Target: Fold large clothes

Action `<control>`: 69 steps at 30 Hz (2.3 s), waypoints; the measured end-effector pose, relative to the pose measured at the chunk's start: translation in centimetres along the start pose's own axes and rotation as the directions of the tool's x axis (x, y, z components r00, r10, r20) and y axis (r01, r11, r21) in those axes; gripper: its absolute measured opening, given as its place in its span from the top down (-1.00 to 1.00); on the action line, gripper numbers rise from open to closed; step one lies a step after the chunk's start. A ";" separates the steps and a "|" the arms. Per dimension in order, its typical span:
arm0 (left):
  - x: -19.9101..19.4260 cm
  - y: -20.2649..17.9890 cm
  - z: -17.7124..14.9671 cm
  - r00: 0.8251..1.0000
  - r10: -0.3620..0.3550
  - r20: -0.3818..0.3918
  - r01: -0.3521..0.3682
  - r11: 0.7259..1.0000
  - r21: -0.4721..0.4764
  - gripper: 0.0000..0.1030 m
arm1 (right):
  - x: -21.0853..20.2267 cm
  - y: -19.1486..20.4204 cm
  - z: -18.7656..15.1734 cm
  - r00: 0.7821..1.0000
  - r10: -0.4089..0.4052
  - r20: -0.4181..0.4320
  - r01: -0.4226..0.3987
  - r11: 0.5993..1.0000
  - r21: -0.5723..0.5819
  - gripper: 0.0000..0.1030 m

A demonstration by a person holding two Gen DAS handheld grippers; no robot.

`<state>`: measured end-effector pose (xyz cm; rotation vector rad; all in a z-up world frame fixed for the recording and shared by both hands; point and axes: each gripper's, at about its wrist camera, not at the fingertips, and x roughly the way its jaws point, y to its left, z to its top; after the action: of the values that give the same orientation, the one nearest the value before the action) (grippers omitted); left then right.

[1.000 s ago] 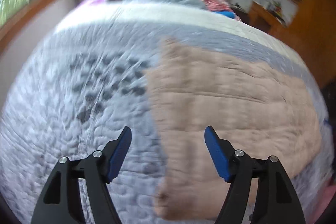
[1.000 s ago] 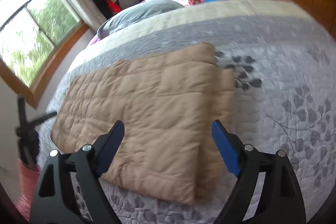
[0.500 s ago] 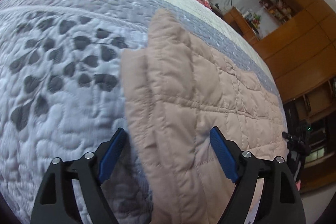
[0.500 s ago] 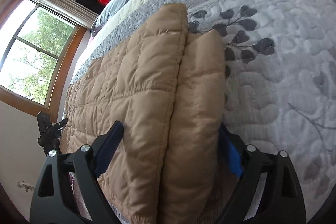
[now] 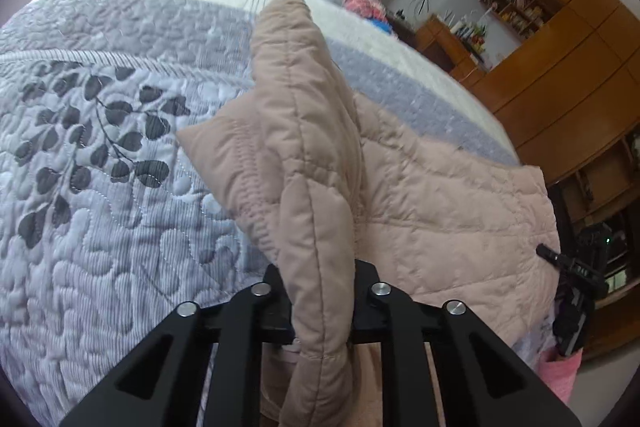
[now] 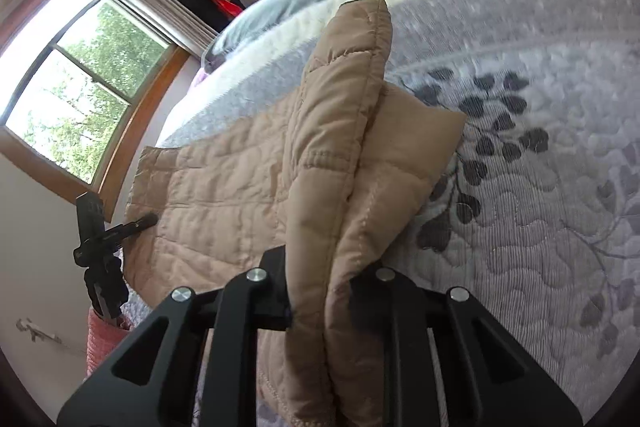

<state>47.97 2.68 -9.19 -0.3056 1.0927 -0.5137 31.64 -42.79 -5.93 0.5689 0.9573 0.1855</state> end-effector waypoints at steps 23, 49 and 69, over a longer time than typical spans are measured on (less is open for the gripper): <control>-18.6 -8.5 -15.9 0.982 0.098 0.160 -0.129 0.973 0.191 0.71 | -11.7 8.9 -11.4 0.997 0.069 0.021 -0.064 0.981 -0.185 0.68; -18.1 -6.6 -18.9 0.977 0.149 0.156 -0.178 0.964 0.196 0.67 | -8.8 6.3 -14.2 0.997 0.080 -0.013 -0.081 0.991 -0.107 0.67; -10.7 -2.5 -22.4 0.904 0.395 0.164 -0.425 0.873 0.238 0.10 | -3.4 1.7 -17.7 0.996 -0.076 -0.054 0.075 0.997 -0.024 0.22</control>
<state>23.38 6.62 -9.60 0.1392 0.9315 -0.2523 15.40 -36.07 -10.46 0.5091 1.0275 0.1442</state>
